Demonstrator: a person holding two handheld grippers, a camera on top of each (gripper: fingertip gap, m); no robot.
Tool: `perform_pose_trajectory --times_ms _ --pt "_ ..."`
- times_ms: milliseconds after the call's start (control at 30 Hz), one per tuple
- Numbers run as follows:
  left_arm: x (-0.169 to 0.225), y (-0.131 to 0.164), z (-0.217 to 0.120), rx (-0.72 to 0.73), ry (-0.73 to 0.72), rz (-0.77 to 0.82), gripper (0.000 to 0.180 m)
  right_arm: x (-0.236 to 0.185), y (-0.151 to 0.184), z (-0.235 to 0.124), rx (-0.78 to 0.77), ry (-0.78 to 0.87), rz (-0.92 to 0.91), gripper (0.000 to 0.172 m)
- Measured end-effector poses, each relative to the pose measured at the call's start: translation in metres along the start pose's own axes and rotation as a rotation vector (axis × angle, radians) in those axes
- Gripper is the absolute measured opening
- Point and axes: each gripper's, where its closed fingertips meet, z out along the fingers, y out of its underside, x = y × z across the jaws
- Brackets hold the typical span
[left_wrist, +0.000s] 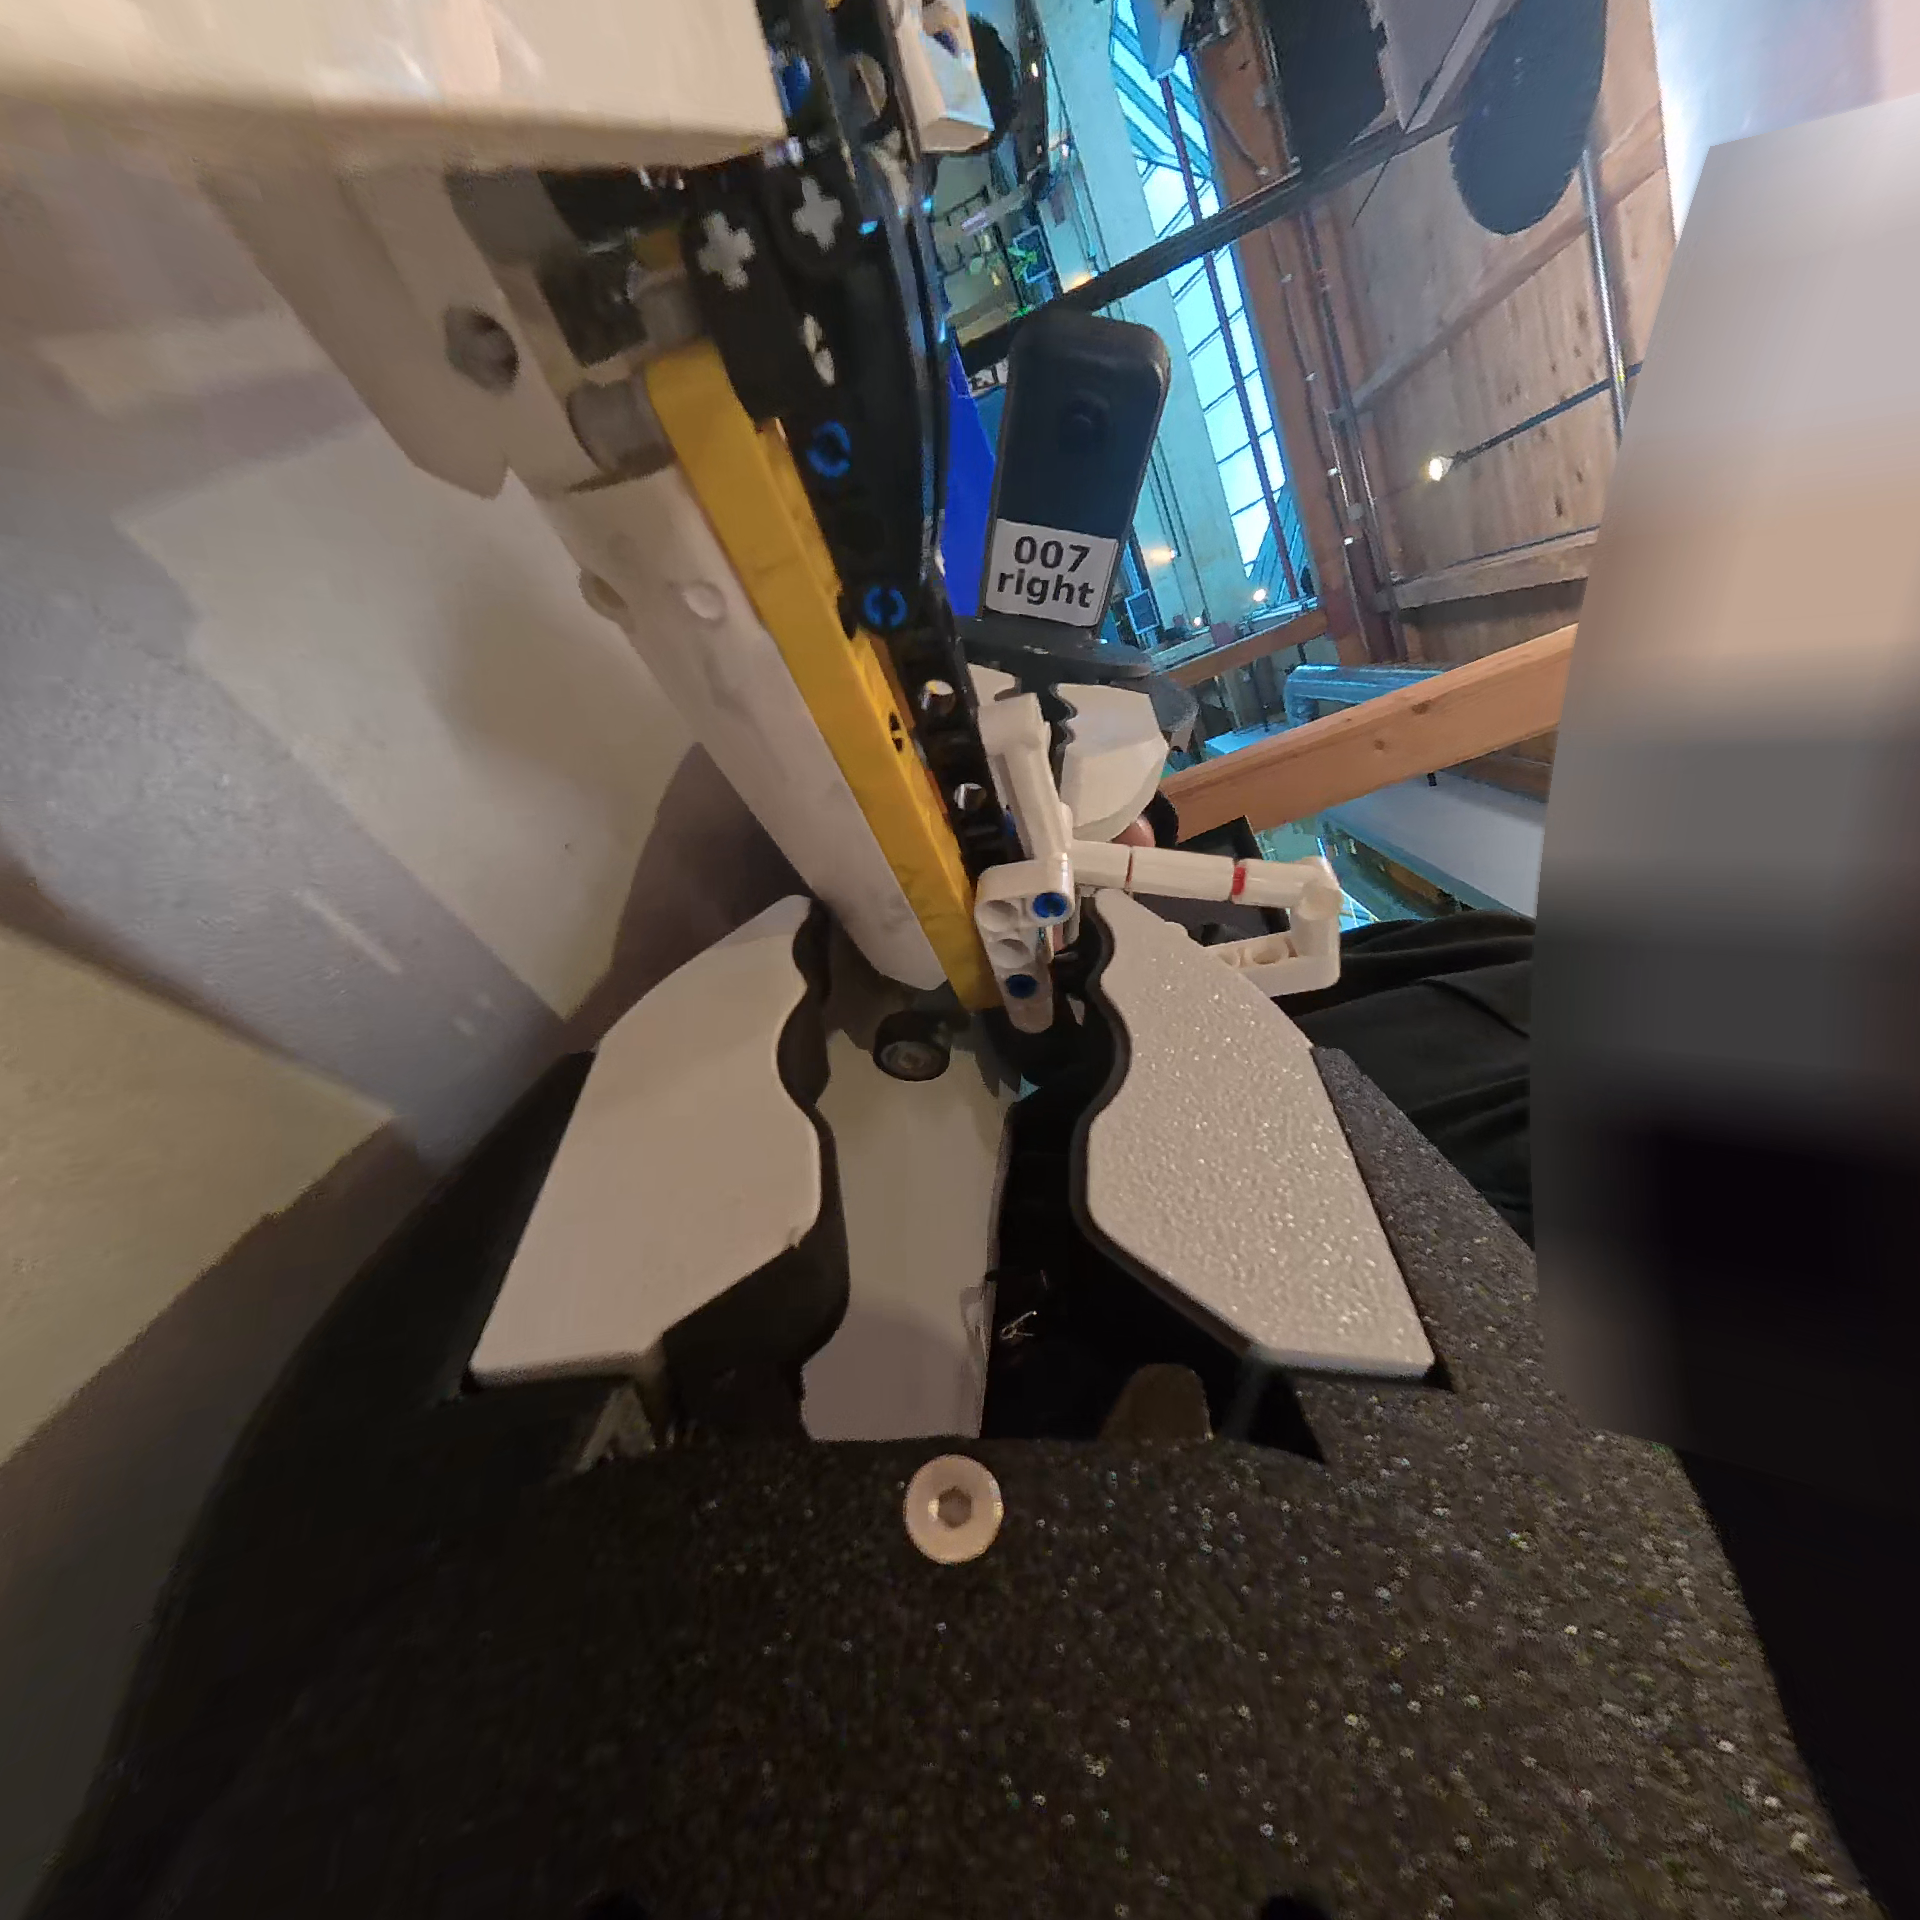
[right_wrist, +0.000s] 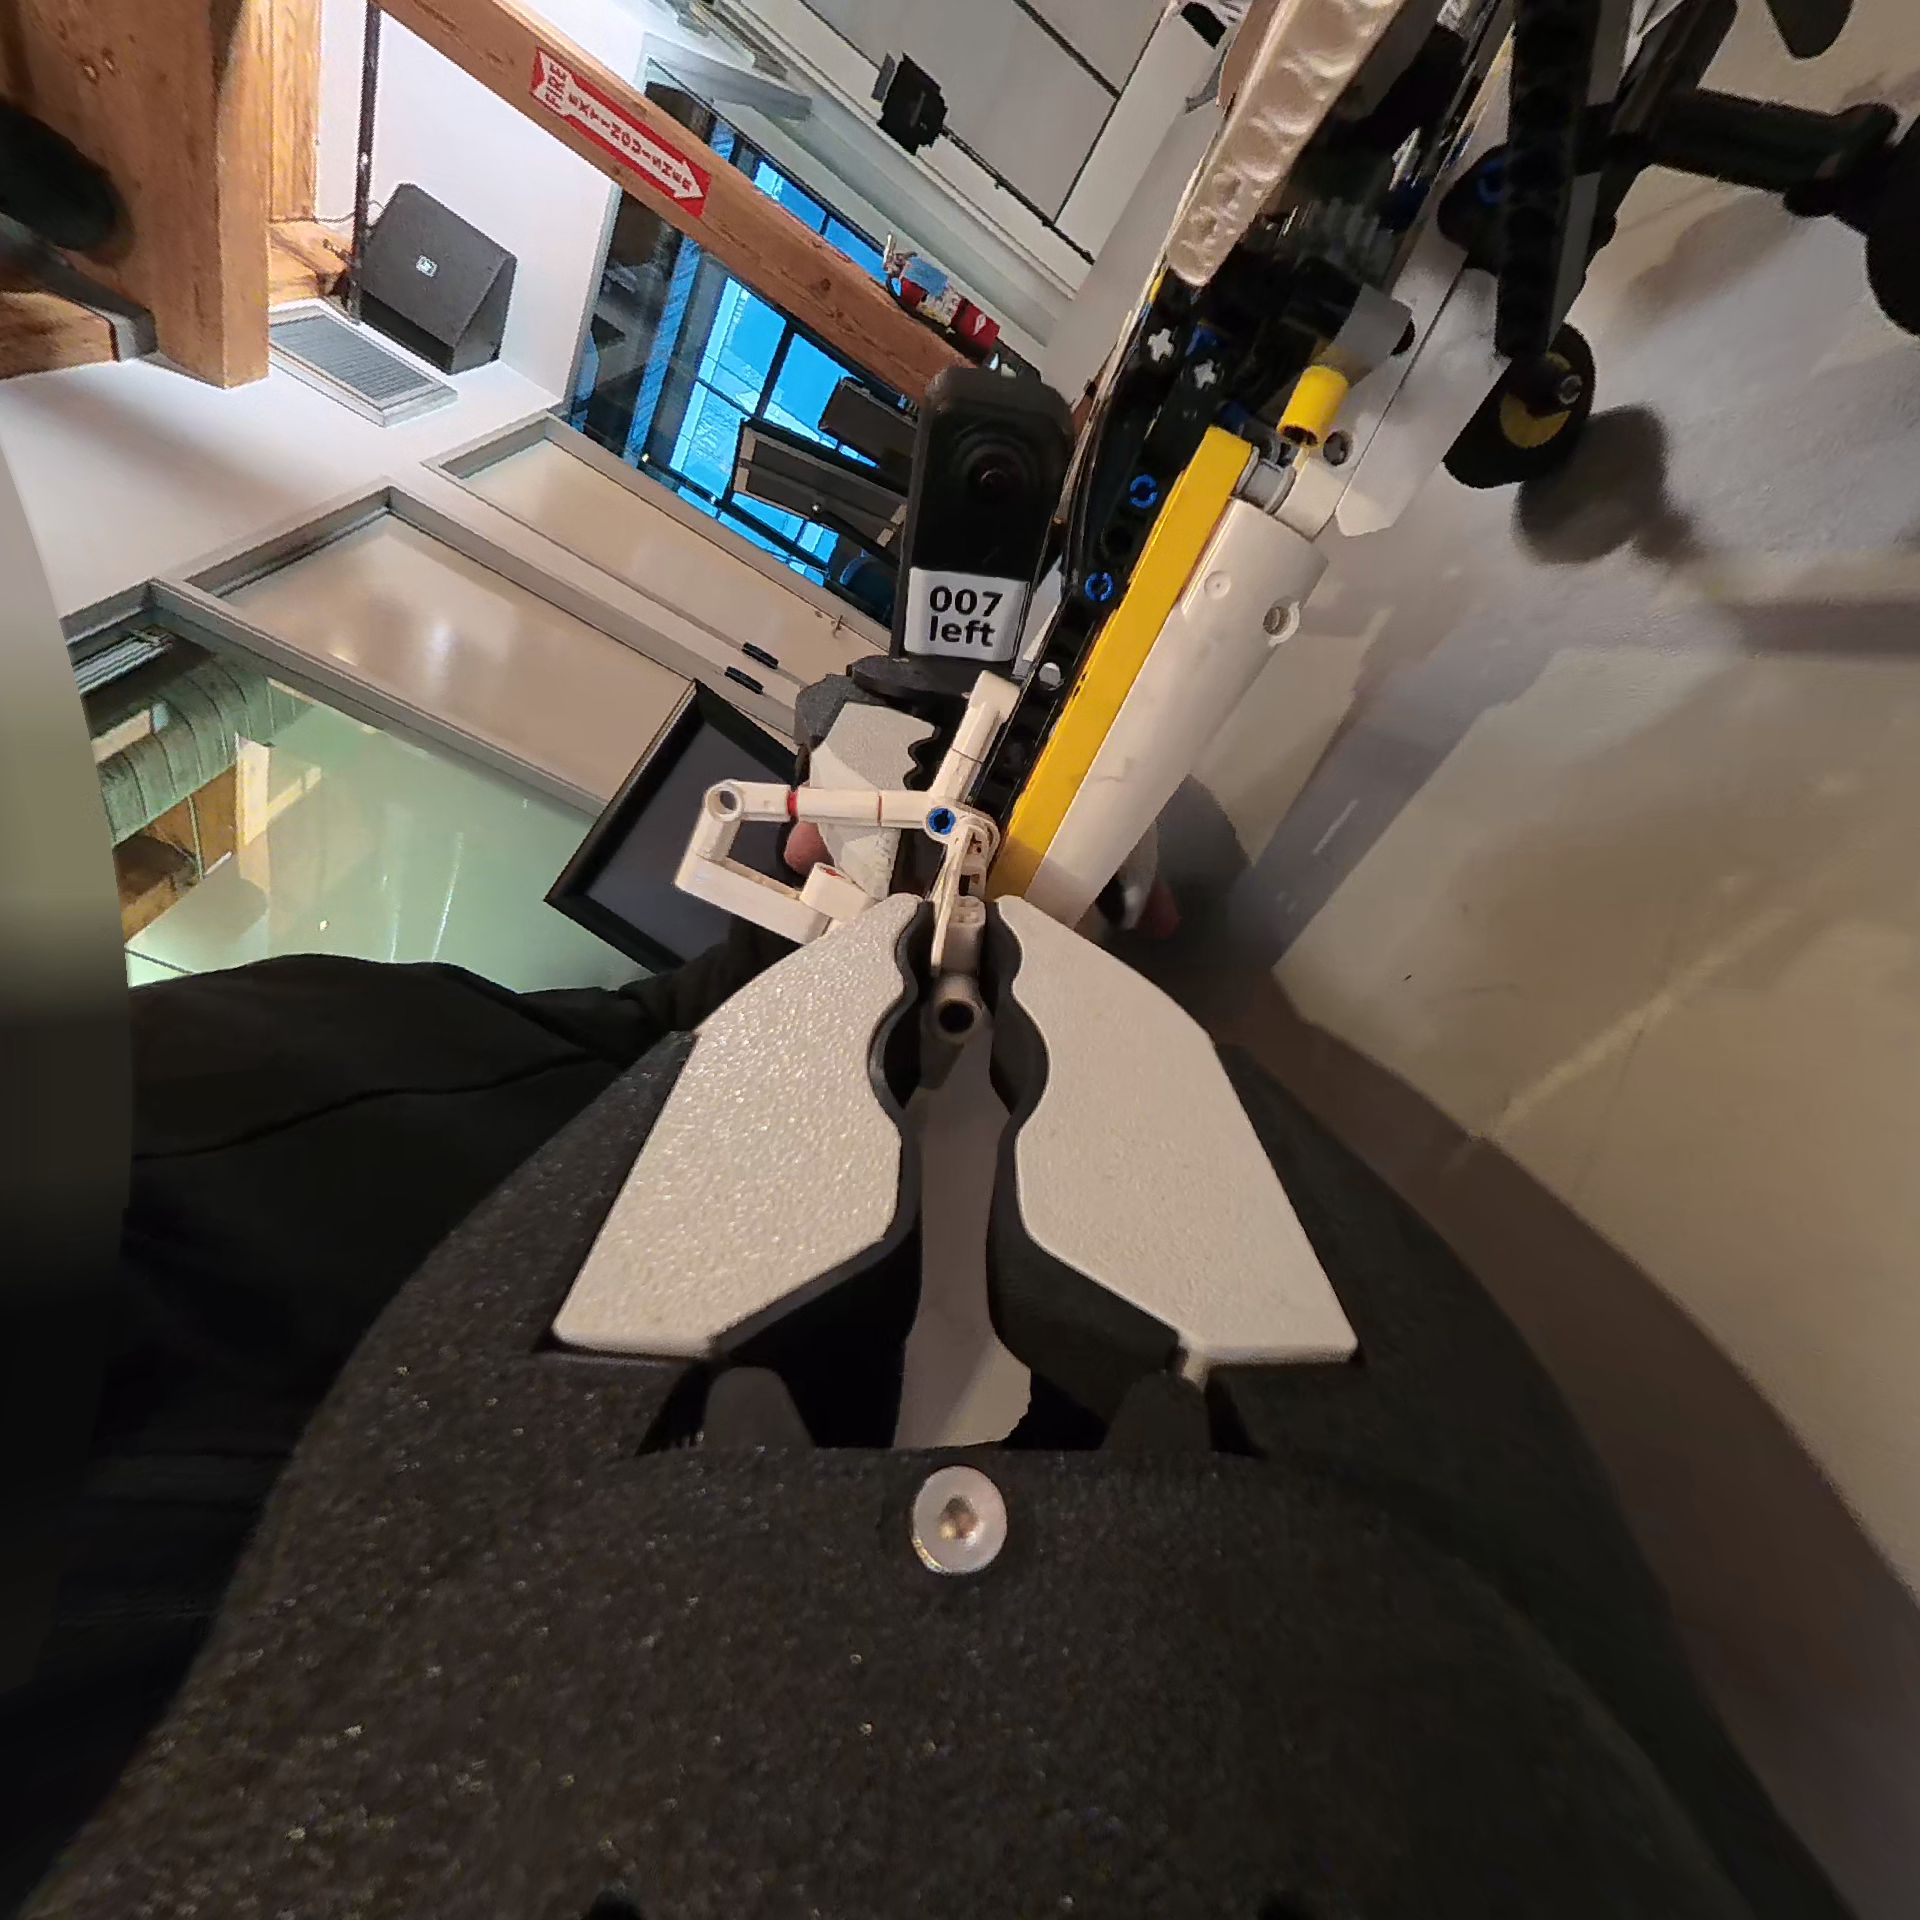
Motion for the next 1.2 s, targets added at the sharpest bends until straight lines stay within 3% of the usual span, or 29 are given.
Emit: perform_pose_trajectory --times_ms 300,500,533,867,1000,1100,1200 --pt "-0.011 0.004 0.002 -0.022 -0.074 0.033 0.036 0.008 0.005 -0.003 -0.043 0.067 -0.069 0.008" --pt "-0.006 0.010 0.003 -0.080 -0.029 0.031 0.029 0.004 0.007 -0.008 -0.090 0.071 -0.229 0.008" --pt "-0.003 0.011 0.002 -0.086 -0.004 0.036 0.017 0.005 0.007 -0.009 -0.092 0.071 -0.238 0.008" --pt "-0.003 0.008 0.001 -0.082 0.018 0.027 0.017 0.005 0.005 -0.009 -0.008 -0.054 0.068 0.008" --pt "-0.007 0.009 0.003 -0.089 -0.019 0.038 0.017 0.009 0.006 -0.011 0.004 -0.022 0.085 0.008" --pt "-0.008 0.011 0.004 -0.106 -0.030 0.051 0.017 0.010 0.009 -0.013 -0.022 0.028 -0.013 0.008" --pt "-0.010 0.014 0.005 -0.128 -0.039 0.049 0.017 0.012 0.013 -0.016 -0.097 0.113 -0.245 0.008"
